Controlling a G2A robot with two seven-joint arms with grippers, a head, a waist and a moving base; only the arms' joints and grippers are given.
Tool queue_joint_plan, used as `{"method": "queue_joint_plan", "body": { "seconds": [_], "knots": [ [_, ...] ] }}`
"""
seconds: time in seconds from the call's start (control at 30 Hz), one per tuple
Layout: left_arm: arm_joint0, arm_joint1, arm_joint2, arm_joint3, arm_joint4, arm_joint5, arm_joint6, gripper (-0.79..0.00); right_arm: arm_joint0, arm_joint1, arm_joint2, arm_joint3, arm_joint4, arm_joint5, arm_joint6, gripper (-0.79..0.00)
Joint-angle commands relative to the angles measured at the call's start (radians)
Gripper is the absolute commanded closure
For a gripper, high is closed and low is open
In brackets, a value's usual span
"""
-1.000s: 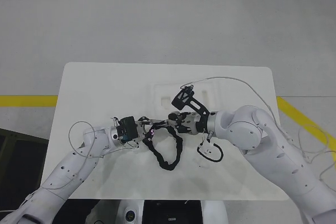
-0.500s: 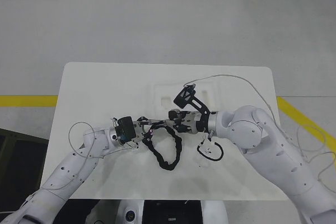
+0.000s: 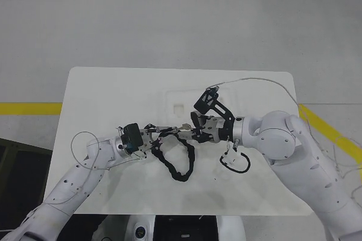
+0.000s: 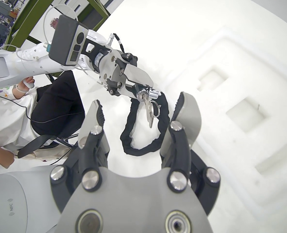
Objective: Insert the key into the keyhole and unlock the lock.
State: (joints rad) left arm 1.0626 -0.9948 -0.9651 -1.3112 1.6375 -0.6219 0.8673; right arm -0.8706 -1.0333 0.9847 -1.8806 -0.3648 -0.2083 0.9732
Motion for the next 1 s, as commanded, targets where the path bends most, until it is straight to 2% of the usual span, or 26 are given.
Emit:
{"method": "queue_joint_plan", "body": {
  "seconds": [0.0, 0.07, 0.2, 0.23, 0.33, 0.5, 0.97],
  "knots": [
    [0.002, 0.000, -0.003, -0.001, -0.001, -0.001, -0.002, 0.000, -0.013, 0.006, 0.024, -0.010, -0.003, -0.001, 0.013, -0.459],
    [0.004, 0.000, -0.005, -0.003, -0.002, -0.002, -0.005, 0.000, -0.026, 0.011, 0.045, -0.011, -0.004, -0.003, 0.020, -0.391],
    [0.007, 0.000, -0.008, -0.007, -0.002, -0.005, -0.004, 0.000, -0.045, 0.016, 0.066, -0.004, 0.000, -0.019, 0.017, -0.357],
    [0.007, -0.001, -0.009, -0.007, -0.001, -0.006, -0.004, 0.000, -0.047, 0.016, 0.066, -0.002, 0.001, -0.021, 0.016, -0.314],
    [0.008, -0.001, -0.010, -0.010, 0.002, -0.006, -0.004, 0.000, -0.048, 0.015, 0.063, 0.004, 0.002, -0.029, 0.006, -0.265],
    [0.008, -0.002, -0.011, -0.011, 0.004, -0.010, -0.004, 0.000, -0.041, 0.012, 0.055, 0.015, 0.005, -0.037, -0.004, -0.132],
    [0.010, -0.006, -0.015, -0.014, 0.007, -0.013, -0.007, 0.000, -0.032, 0.007, 0.037, 0.026, 0.006, -0.041, -0.011, -0.095]
  ]
}}
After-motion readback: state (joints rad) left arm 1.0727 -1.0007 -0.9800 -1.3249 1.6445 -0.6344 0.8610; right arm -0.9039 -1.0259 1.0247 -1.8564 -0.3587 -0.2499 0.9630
